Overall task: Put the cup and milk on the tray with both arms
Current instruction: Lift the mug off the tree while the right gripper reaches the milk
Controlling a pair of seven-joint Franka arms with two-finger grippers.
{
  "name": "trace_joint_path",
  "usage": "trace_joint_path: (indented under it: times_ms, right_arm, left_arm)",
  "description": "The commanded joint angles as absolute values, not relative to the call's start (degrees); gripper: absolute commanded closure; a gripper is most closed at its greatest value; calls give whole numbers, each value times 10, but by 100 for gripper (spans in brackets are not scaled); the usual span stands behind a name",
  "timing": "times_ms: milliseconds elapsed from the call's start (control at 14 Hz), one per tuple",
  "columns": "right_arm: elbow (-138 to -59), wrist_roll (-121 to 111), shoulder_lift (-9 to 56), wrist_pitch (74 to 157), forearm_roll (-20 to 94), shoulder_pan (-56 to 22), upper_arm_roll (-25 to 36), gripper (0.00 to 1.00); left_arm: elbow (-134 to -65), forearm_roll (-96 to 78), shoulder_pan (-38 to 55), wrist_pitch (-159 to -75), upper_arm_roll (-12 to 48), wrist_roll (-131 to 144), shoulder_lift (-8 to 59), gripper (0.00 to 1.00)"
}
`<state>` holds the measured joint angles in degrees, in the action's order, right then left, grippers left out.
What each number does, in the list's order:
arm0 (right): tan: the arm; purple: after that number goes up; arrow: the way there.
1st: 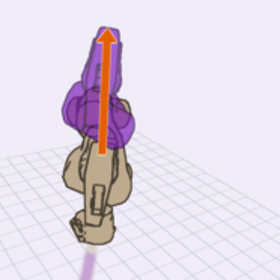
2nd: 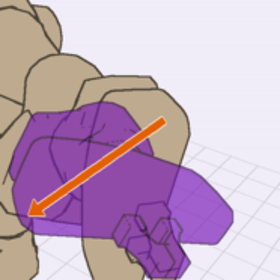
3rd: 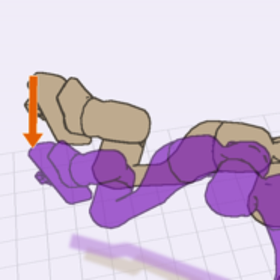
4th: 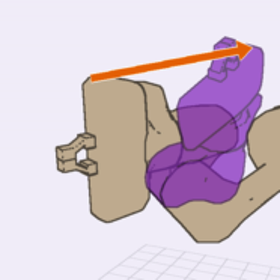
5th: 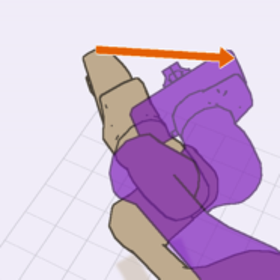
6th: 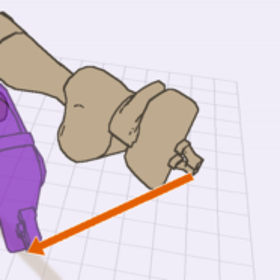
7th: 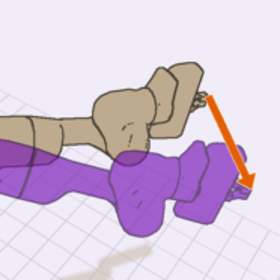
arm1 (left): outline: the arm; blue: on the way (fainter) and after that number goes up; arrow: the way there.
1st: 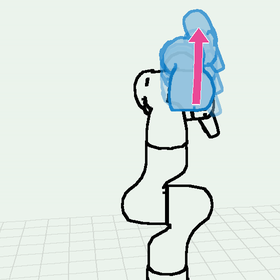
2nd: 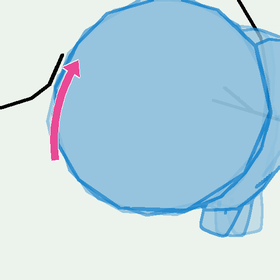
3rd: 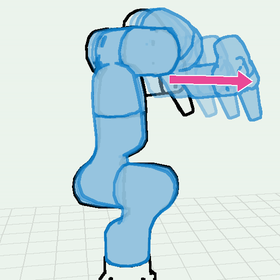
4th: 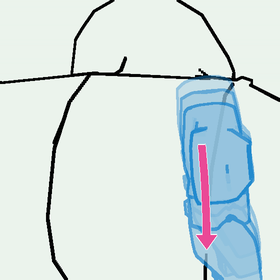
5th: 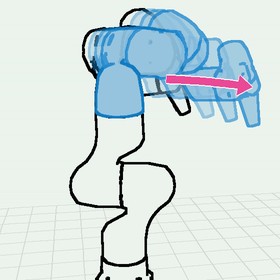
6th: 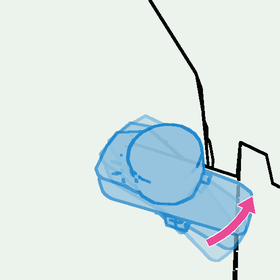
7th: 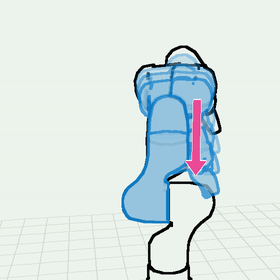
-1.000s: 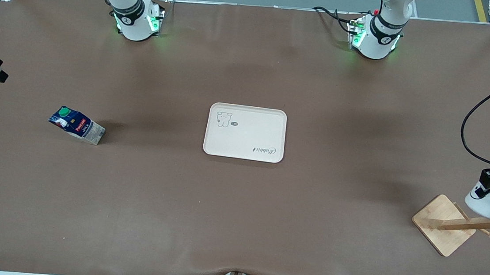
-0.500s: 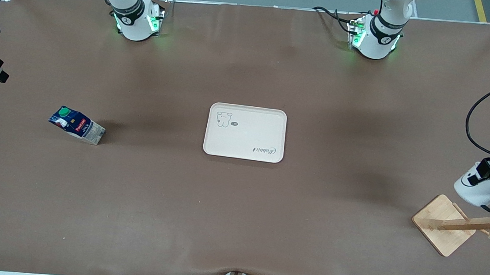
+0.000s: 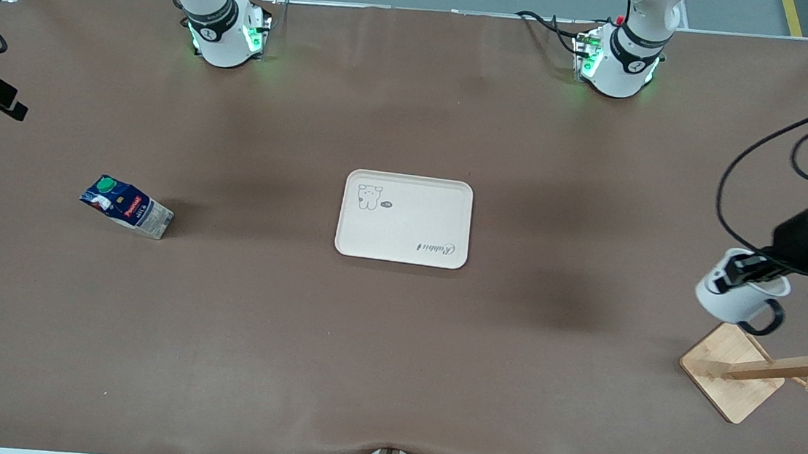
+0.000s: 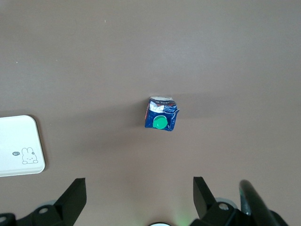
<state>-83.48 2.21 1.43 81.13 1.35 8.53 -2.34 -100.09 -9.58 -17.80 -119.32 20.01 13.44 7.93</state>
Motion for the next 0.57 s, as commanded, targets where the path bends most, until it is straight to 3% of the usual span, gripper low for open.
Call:
trace_joint_path:
  times_ms: [0, 500]
  right_arm:
    - [-828, 17, 37, 814, 19, 87, -33, 0]
    - [-824, 16, 73, 876, 17, 82, -34, 0]
  left_arm:
    - [-994, -82, -182, -1182, 227, 191, 92, 100]
    - [-998, -66, -83, -1183, 234, 357, 156, 100]
